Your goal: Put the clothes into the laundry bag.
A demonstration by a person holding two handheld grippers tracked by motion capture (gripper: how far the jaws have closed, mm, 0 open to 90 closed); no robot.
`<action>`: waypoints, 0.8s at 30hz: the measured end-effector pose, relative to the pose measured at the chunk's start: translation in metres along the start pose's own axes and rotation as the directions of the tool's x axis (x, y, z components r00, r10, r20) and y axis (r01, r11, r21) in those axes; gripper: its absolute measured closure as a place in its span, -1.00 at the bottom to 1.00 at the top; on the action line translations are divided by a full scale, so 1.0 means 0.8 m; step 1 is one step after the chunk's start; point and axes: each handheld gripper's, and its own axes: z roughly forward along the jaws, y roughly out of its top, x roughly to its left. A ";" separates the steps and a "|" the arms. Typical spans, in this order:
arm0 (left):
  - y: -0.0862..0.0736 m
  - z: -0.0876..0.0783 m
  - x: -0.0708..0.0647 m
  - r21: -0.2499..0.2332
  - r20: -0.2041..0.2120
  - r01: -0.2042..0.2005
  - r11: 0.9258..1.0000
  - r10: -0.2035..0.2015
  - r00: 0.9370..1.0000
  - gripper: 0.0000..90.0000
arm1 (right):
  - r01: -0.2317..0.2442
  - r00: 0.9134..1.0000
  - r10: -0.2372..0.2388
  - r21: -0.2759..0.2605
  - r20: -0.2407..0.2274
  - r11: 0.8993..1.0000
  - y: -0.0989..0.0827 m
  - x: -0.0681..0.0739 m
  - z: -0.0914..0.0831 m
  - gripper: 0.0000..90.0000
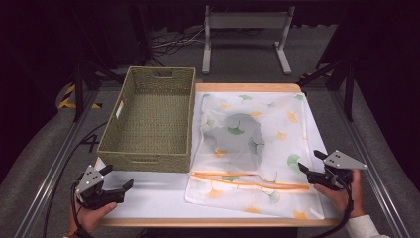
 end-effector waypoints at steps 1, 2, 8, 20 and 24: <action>0.000 0.004 -0.001 0.016 -0.001 -0.007 1.000 0.007 1.000 -0.79 | -0.053 0.999 0.053 0.011 -0.010 0.999 -0.008 -0.005 0.001 -0.50; 0.000 0.004 -0.001 0.016 -0.001 -0.007 1.000 0.007 1.000 -0.80 | -0.053 0.999 0.053 0.011 -0.010 0.999 -0.008 -0.005 0.001 -0.50; 0.001 0.007 0.001 0.025 -0.027 0.013 1.000 -0.012 1.000 -0.81 | -0.027 0.999 0.025 0.068 0.023 0.997 -0.018 0.001 0.005 -0.55; 0.001 0.009 0.004 0.017 -0.016 0.009 1.000 -0.009 1.000 -0.84 | -0.025 0.998 0.022 0.050 0.055 0.998 -0.018 0.004 -0.001 -0.56; 0.002 0.010 0.003 0.016 -0.014 0.014 1.000 -0.014 1.000 -0.85 | -0.021 0.998 0.018 0.054 0.055 0.998 -0.019 0.004 -0.002 -0.56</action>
